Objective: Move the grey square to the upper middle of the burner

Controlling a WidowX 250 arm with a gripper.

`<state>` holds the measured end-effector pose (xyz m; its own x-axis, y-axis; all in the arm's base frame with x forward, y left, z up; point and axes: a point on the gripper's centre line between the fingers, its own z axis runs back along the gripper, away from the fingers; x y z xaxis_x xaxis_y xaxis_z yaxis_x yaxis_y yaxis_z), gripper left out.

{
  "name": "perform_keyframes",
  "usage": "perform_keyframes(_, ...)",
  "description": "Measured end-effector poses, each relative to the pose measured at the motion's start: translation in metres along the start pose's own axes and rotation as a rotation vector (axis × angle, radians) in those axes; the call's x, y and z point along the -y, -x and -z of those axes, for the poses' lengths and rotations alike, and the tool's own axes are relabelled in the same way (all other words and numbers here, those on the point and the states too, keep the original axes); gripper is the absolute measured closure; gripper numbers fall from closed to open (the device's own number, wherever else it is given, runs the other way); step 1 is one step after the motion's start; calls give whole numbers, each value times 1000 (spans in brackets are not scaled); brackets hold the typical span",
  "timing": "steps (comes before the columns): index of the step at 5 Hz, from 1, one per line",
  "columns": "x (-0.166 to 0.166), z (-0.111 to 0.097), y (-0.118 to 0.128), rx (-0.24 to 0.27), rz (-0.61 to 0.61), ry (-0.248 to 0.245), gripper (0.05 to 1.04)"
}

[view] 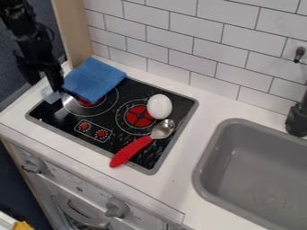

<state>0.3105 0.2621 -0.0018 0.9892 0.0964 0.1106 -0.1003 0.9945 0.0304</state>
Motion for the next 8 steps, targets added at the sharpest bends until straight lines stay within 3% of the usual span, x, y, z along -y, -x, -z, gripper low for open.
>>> perform_keyframes(2,-5,24,4,-47,-18,-8,134)
perform_keyframes(3,-5,26,1,-13,-43,2,422)
perform_keyframes(4,-7,28,4,-7,-63,-1,572)
perform_keyframes(6,-8,27,7,0,-112,-24,572)
perform_keyframes(7,-7,7,6,44,-171,-35,572)
perform_keyframes(8,5,-23,2,100,-202,-11,572)
